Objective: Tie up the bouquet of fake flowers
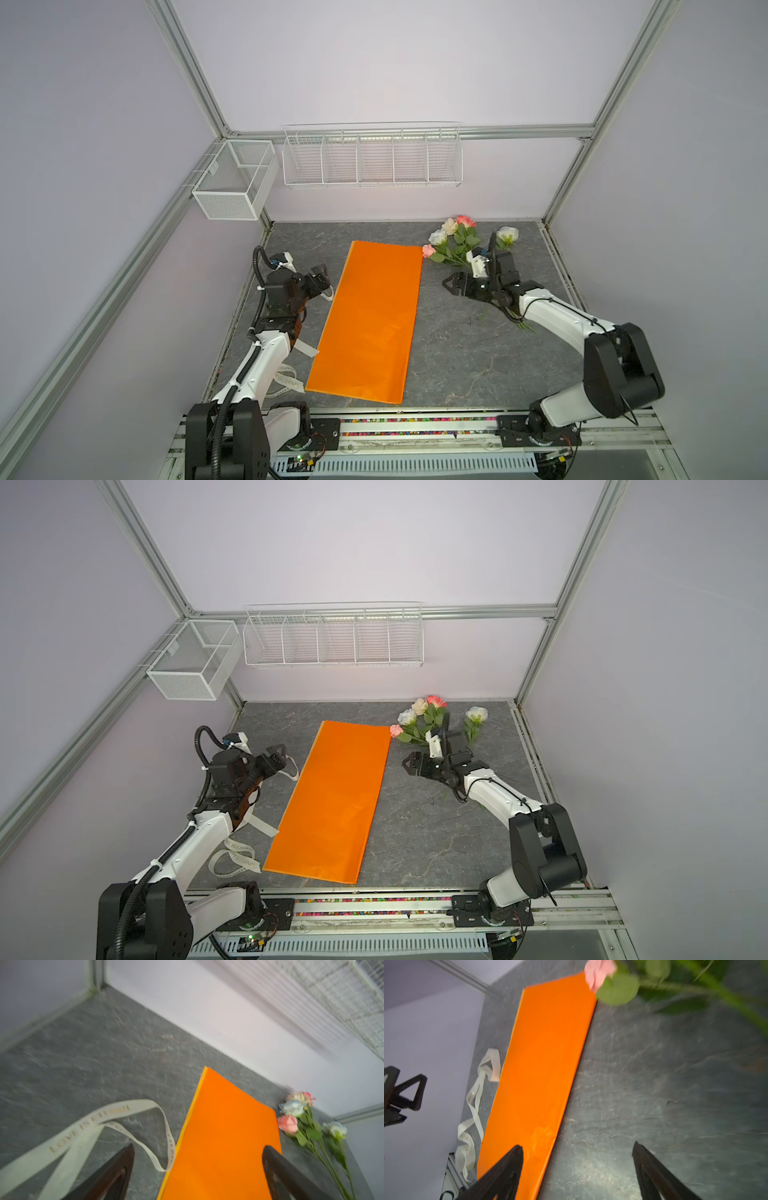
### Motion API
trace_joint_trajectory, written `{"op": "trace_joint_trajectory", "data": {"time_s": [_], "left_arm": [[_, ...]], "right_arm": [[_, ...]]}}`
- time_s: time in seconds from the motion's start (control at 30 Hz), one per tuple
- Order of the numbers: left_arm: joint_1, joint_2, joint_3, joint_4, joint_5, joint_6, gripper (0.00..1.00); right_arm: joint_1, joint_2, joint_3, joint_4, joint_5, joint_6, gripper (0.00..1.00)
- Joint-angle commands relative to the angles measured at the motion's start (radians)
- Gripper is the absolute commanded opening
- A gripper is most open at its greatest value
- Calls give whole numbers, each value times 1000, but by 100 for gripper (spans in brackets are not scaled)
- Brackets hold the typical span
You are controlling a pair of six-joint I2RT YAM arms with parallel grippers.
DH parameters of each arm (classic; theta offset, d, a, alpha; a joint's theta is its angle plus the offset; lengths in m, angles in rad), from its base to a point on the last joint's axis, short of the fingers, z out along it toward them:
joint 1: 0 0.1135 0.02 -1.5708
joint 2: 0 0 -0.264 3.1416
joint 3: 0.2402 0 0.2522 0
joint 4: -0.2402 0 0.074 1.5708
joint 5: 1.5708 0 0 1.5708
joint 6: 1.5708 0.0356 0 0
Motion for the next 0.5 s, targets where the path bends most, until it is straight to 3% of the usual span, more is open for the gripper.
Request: {"op": "trace_joint_trajectory", "data": {"time_s": [0.0,0.17,0.33,0.47], "left_arm": [[-2,53,-6,-48,207,-110,95],[0,143,20,-112,176,-94,94],[4,248,96,-182,117,-91,95],[7,365,204,-251,131,-68,95]], "right_arm": [[69,85,44,12,-7,112,84],[88,235,167,-60,43,98,82],[103,360,269,-34,-50,110,85],[136,449,363,-104,-20,116,84]]}}
